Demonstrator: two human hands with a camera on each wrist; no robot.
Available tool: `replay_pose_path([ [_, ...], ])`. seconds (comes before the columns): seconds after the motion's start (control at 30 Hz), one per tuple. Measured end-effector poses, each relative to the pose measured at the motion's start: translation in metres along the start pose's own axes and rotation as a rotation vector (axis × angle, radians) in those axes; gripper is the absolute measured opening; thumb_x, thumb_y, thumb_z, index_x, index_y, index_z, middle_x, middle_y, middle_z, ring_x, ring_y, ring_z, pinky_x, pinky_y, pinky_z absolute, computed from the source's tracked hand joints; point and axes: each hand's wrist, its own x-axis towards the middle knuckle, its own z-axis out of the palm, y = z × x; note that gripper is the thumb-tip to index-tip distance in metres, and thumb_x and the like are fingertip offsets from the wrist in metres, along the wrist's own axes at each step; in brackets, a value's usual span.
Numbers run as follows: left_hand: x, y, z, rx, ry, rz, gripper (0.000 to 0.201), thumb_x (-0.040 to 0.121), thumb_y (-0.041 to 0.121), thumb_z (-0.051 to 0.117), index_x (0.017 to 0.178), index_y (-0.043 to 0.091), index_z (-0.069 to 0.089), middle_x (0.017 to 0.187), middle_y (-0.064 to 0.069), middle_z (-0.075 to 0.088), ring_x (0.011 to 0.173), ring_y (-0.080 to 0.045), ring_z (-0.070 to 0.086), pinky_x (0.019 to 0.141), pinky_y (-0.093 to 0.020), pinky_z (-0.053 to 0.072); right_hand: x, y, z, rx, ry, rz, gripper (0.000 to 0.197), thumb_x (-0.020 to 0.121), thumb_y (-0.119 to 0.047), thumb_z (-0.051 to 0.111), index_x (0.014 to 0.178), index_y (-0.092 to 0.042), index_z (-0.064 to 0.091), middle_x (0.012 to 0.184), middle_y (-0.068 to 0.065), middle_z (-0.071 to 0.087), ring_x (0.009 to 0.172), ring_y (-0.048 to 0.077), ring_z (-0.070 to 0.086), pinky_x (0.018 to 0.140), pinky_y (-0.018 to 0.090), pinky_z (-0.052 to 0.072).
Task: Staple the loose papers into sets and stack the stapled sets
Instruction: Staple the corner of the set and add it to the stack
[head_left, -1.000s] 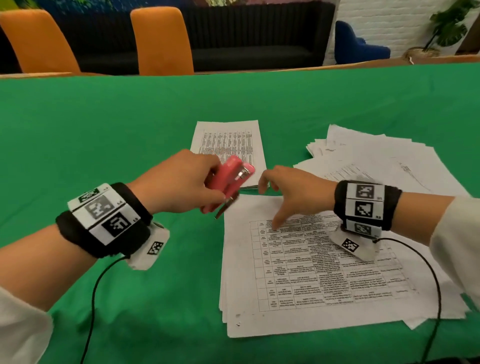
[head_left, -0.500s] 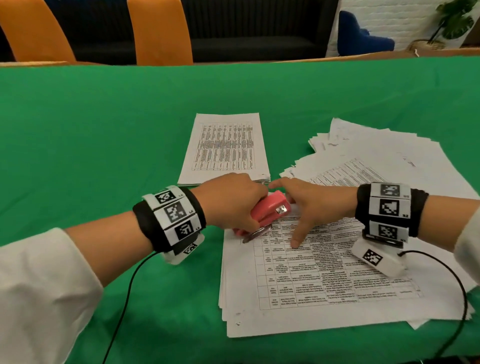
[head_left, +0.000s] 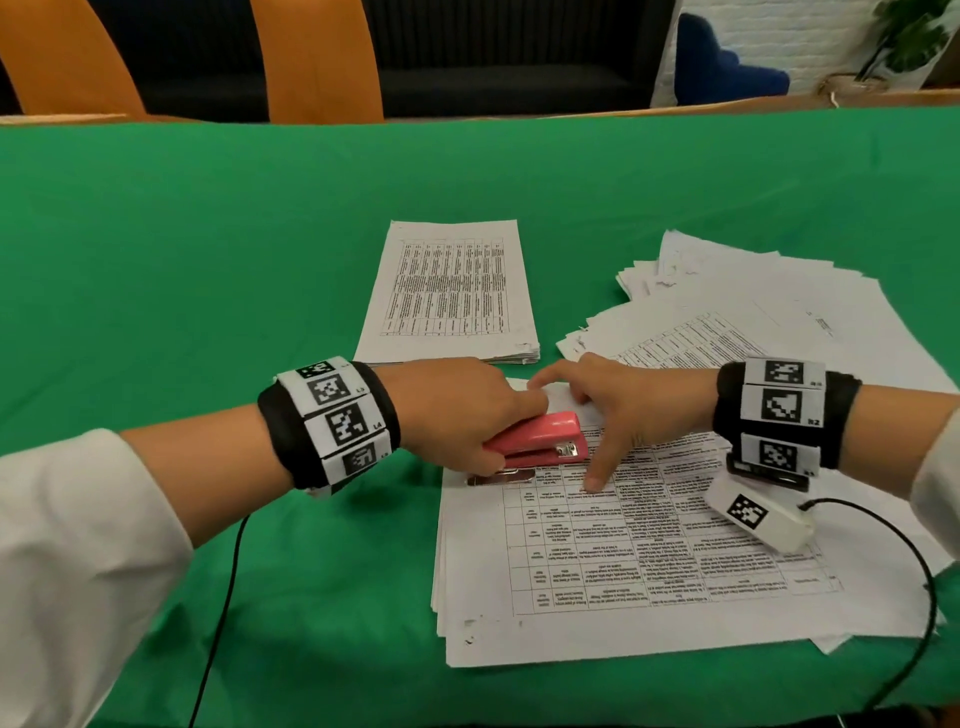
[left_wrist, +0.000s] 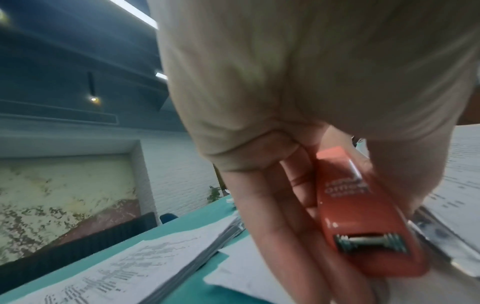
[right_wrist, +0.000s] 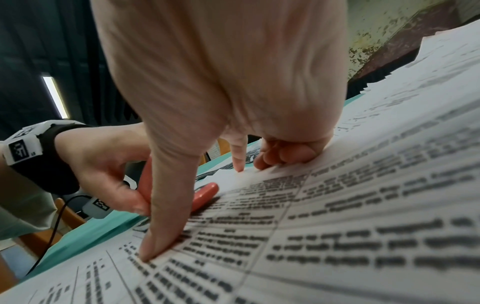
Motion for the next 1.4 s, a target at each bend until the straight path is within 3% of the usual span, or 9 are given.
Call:
replay_pose_path([
  [0.17, -0.002, -0.004, 0.004, -0.101, -0.006, -0.094, 0.031, 0.096, 0.044, 0.063, 0.112, 0.029, 0.042, 0.074, 0.012, 0.045, 0.063, -0.004, 0.045, 0.053, -0.026, 0.031, -0.002, 0.000, 0.001, -0.007, 0.002, 0.016, 0.114, 0.058, -0.040, 0.101, 0.145, -0.052, 0.030, 0.124, -0.011, 0.042, 0.122, 0.017, 0.046, 0.108, 0.044, 0.046],
  [0.3, -0.008, -0.005, 0.003, -0.104, -0.009, -0.051, 0.033, 0.097, 0.044, 0.061, 0.105, 0.034, 0.031, 0.072, 0.010, 0.047, 0.062, -0.006, 0.046, 0.051, -0.026, 0.032, -0.003, -0.001, 0.002, -0.001, -0.009, 0.025, 0.113, 0.056, -0.044, 0.101, 0.142, -0.057, 0.029, 0.127, -0.009, 0.043, 0.121, 0.017, 0.048, 0.110, 0.048, 0.045],
  [0.67, -0.031, -0.009, 0.009, -0.092, -0.025, -0.157, 0.031, 0.096, 0.044, 0.062, 0.104, 0.025, 0.038, 0.071, 0.007, 0.047, 0.059, -0.007, 0.043, 0.048, -0.026, 0.025, -0.009, -0.009, 0.001, -0.018, 0.000, 0.039, 0.111, 0.059, -0.038, 0.101, 0.145, -0.054, 0.033, 0.125, -0.009, 0.043, 0.116, 0.015, 0.050, 0.109, 0.046, 0.047],
  [0.93, -0.047, -0.012, 0.010, -0.201, -0.026, -0.215, 0.030, 0.091, 0.042, 0.067, 0.102, 0.024, 0.046, 0.073, 0.007, 0.056, 0.061, -0.007, 0.049, 0.051, -0.028, 0.032, -0.010, -0.016, 0.000, -0.040, -0.015, 0.089, 0.111, 0.062, -0.035, 0.100, 0.147, -0.053, 0.031, 0.122, -0.014, 0.042, 0.119, 0.019, 0.049, 0.109, 0.044, 0.045],
  [1.07, -0.057, -0.012, 0.005, -0.397, 0.054, -0.314, 0.032, 0.089, 0.047, 0.072, 0.102, 0.029, 0.050, 0.081, 0.007, 0.066, 0.057, -0.010, 0.066, 0.055, -0.035, 0.054, -0.015, -0.023, 0.000, -0.008, 0.017, 0.077, 0.096, 0.069, -0.040, 0.095, 0.146, -0.045, 0.039, 0.121, -0.010, 0.048, 0.109, 0.014, 0.054, 0.096, 0.033, 0.048],
  [1.13, -0.060, -0.009, -0.002, -0.576, 0.121, -0.358, 0.035, 0.088, 0.045, 0.077, 0.103, 0.025, 0.052, 0.085, 0.002, 0.072, 0.053, -0.011, 0.071, 0.055, -0.038, 0.061, -0.019, -0.032, 0.005, 0.126, 0.142, 0.021, 0.075, 0.076, -0.043, 0.089, 0.140, -0.035, 0.053, 0.120, -0.006, 0.059, 0.102, 0.013, 0.061, 0.088, 0.030, 0.051],
  [1.2, -0.060, -0.004, -0.009, -0.760, 0.202, -0.408, 0.039, 0.086, 0.042, 0.082, 0.101, 0.022, 0.052, 0.085, -0.004, 0.075, 0.054, -0.016, 0.073, 0.052, -0.037, 0.061, -0.022, -0.043, 0.013, 0.363, 0.311, -0.069, 0.045, 0.087, -0.038, 0.081, 0.127, -0.027, 0.066, 0.112, 0.000, 0.071, 0.097, 0.019, 0.070, 0.088, 0.038, 0.058],
  [1.27, -0.058, 0.001, -0.013, -0.903, 0.284, -0.452, 0.044, 0.085, 0.041, 0.084, 0.101, 0.017, 0.051, 0.082, -0.009, 0.076, 0.056, -0.022, 0.075, 0.051, -0.035, 0.060, -0.025, -0.058, 0.024, 0.662, 0.376, -0.135, 0.023, 0.099, -0.028, 0.069, 0.118, -0.016, 0.073, 0.105, 0.008, 0.077, 0.093, 0.023, 0.075, 0.088, 0.043, 0.061],
  [1.4, -0.053, 0.011, -0.020, -1.111, 0.399, -0.491, 0.050, 0.086, 0.039, 0.084, 0.105, 0.009, 0.049, 0.077, -0.013, 0.078, 0.061, -0.034, 0.076, 0.060, -0.052, 0.064, -0.023, -0.082, 0.044, 1.042, 0.402, -0.129, 0.024, 0.104, -0.019, 0.061, 0.111, 0.000, 0.073, 0.097, 0.022, 0.076, 0.078, 0.023, 0.075, 0.070, 0.041, 0.065],
])
